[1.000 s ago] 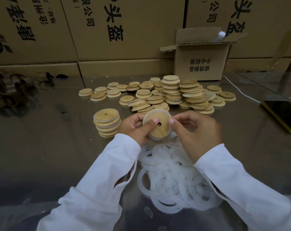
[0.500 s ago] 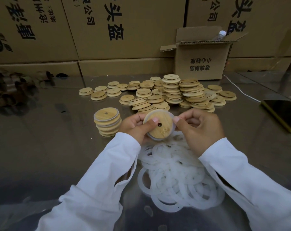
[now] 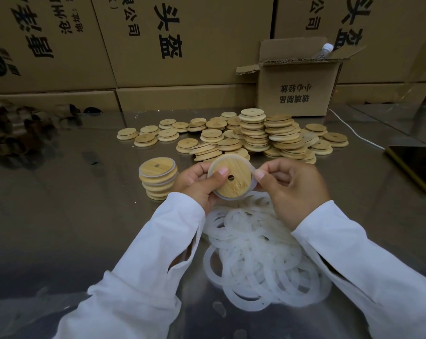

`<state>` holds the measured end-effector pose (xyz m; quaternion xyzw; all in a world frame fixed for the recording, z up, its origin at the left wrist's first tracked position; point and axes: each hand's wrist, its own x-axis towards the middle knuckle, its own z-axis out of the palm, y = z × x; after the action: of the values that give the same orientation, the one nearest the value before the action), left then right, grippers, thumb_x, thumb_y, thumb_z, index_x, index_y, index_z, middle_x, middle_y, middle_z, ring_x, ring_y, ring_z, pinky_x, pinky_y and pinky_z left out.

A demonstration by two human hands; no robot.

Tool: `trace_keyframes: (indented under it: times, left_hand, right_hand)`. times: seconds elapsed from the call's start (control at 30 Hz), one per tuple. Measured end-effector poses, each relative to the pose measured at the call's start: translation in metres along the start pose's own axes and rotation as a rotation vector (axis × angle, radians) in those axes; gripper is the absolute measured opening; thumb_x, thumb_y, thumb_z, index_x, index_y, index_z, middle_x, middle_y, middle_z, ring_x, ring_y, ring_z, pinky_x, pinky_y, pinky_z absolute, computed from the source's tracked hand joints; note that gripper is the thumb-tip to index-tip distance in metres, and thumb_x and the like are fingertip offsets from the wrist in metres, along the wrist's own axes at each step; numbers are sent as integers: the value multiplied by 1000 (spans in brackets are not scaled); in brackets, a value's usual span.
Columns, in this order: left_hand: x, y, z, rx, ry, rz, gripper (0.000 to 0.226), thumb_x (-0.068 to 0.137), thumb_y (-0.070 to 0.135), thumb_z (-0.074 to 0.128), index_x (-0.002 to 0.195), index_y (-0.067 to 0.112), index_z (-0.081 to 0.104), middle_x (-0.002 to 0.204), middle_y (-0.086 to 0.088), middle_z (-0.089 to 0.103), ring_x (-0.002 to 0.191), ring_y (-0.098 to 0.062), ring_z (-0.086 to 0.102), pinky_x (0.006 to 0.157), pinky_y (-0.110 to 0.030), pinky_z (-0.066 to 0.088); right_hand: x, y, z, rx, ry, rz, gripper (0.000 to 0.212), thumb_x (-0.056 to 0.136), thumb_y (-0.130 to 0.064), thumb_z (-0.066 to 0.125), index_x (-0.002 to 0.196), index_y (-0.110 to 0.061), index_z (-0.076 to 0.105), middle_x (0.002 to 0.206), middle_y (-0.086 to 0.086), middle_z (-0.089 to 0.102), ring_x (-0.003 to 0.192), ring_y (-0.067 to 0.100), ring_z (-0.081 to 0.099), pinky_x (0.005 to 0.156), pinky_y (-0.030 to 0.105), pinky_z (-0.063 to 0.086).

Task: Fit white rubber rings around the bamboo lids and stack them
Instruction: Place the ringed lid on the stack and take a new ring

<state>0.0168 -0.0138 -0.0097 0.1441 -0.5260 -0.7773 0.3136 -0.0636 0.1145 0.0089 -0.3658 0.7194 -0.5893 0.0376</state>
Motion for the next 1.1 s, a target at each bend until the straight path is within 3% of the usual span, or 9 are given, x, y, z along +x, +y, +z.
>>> trace_keyframes:
  times: [0.43,0.63,0.7,0.87,0.97,1.1]
  left_hand:
    - [-3,0,1,56,-27,68,7,82,0,57,83,6,60,65,-2,70,62,-13,67,57,-23,56]
    - [-3,-4,3,84,-47,93,13,68,10,63,81,8,60,64,-1,70,62,-12,67,58,-24,56]
    - [-2,-5,2,102,-44,91,18,64,14,64,81,9,60,65,-1,70,63,-13,67,58,-25,57]
    - [-2,-5,0,137,-46,113,20,62,16,66,80,10,61,66,-1,71,65,-15,67,63,-30,58]
    - [-3,-4,0,199,-32,154,23,59,23,67,79,12,61,68,0,71,69,-21,65,73,-38,54]
    - [-4,-4,1,266,-2,221,17,65,20,69,78,14,60,70,2,70,71,-20,65,70,-34,54]
  right_hand:
    - [-1,-3,-1,142,2,151,16,86,-16,62,70,-15,67,58,-7,68,59,5,63,53,8,46]
    - [-1,-5,-4,321,-56,371,18,87,-20,61,71,-17,69,73,4,71,68,9,67,65,19,52]
    - [-1,-4,-4,278,-51,363,18,87,-20,60,72,-18,68,73,3,71,71,9,67,69,20,51]
    - [-1,-2,-4,156,-45,285,19,89,-19,57,74,-15,67,67,-4,68,59,-1,63,56,8,47]
    - [-2,-2,-4,136,-52,282,21,90,-19,56,72,-16,66,68,-4,68,69,7,64,64,15,47]
    - [-1,-3,-3,111,-60,278,23,91,-21,54,72,-19,66,66,-8,67,71,8,62,63,17,42]
